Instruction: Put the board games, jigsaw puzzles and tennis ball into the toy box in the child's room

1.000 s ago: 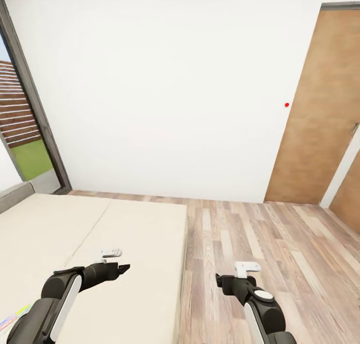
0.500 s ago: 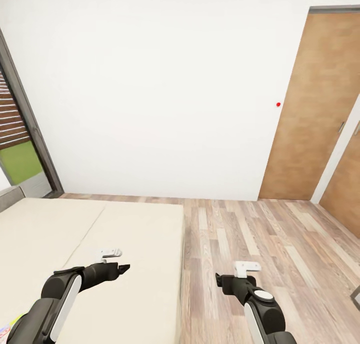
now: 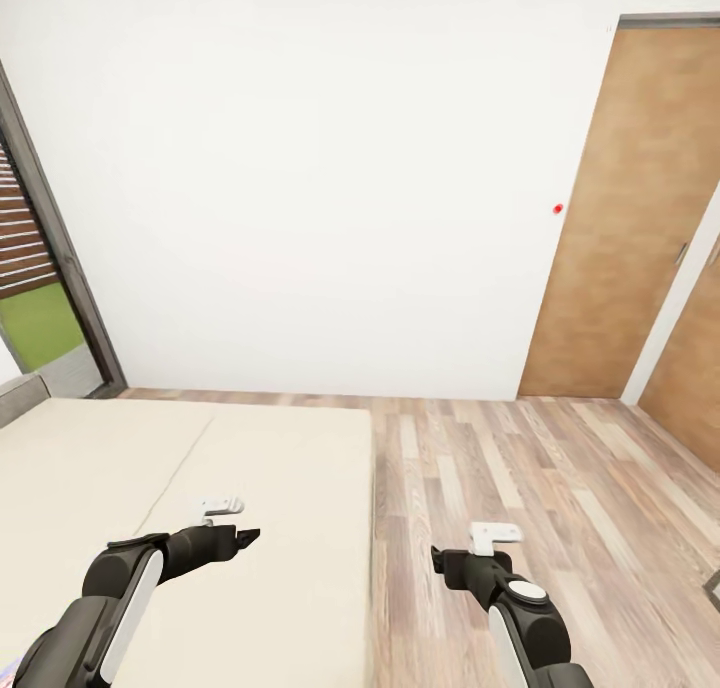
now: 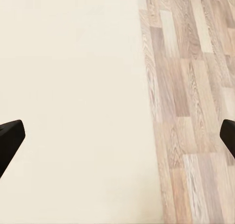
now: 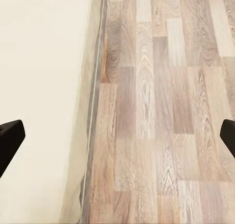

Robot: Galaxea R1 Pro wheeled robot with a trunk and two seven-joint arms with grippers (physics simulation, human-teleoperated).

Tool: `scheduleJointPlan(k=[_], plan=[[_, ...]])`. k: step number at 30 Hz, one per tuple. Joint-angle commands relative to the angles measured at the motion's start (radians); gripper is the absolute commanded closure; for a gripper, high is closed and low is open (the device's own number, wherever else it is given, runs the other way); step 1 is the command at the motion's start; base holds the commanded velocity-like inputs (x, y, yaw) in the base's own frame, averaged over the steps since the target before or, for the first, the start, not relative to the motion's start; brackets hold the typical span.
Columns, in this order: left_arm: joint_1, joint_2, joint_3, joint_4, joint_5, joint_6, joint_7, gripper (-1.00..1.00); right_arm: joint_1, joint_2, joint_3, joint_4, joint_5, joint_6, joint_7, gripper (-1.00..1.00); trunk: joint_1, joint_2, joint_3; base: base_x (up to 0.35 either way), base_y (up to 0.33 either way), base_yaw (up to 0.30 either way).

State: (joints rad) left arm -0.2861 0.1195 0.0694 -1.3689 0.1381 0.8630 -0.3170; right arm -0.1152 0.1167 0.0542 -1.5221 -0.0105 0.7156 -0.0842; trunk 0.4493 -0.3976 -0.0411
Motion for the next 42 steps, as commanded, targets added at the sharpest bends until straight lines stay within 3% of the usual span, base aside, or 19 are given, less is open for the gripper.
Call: scheduleJointPlan(k=[1, 10, 31, 42], plan=[[-0.001, 0.000, 0.001, 0.000, 0.008, 0.007, 0.001, -1.00, -0.001, 0.000, 0.001, -0.001, -0.002, 0.005, -0.006, -1.00, 0.001, -0.002, -0.002, 0.000, 0.212, -0.188], [-0.001, 0.000, 0.001, -0.001, 0.008, 0.006, 0.001, -1.00, -0.001, 0.000, 0.002, -0.001, -0.002, 0.005, -0.006, -1.00, 0.001, -0.002, -0.002, 0.000, 0.090, -0.150], [-0.001, 0.000, 0.002, -0.001, 0.008, 0.007, 0.001, -1.00, 0.000, 0.000, 0.003, -0.001, -0.002, 0.004, -0.006, -1.00, 0.001, -0.002, -0.002, -0.017, 0.102, -0.006], [-0.001, 0.000, 0.001, 0.000, 0.008, 0.008, 0.001, -1.00, -0.001, 0.001, 0.000, 0.015, -0.001, 0.004, -0.007, -1.00, 0.001, -0.002, -0.002, -0.001, 0.238, 0.000]])
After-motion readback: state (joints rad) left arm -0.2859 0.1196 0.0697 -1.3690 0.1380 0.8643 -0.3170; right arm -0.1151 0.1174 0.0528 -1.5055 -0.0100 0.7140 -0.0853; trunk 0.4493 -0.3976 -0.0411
